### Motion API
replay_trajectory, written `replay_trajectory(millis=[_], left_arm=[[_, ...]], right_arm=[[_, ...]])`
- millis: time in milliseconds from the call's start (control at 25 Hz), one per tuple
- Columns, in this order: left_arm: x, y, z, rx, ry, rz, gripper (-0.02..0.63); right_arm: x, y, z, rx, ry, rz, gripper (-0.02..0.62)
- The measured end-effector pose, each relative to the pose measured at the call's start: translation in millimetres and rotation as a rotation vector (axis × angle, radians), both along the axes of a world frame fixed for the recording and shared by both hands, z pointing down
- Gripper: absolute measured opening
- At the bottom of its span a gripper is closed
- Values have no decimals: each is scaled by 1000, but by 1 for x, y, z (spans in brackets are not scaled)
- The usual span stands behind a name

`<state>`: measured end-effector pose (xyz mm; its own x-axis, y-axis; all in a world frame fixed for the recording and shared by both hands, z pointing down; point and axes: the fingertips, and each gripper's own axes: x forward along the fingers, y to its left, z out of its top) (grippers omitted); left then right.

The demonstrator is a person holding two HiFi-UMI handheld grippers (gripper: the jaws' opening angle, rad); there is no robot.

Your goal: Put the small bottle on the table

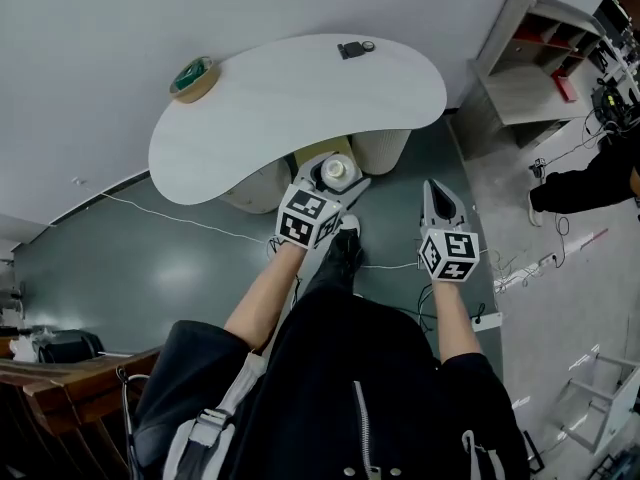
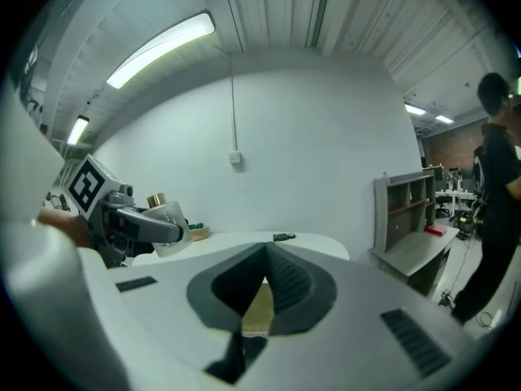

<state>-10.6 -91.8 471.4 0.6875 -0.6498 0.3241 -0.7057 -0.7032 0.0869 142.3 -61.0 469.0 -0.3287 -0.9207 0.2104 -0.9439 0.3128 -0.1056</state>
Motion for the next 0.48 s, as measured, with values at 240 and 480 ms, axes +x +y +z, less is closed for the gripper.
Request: replay_trajectory(millis=[240,480], left_arm=[[20,-103,4,2,0,54,344],[25,-199,7,-2,-17,108,344]], right_arm=[[10,-99,-1,-11,18,32,3],[3,-195,-12,-9,32,54,3]])
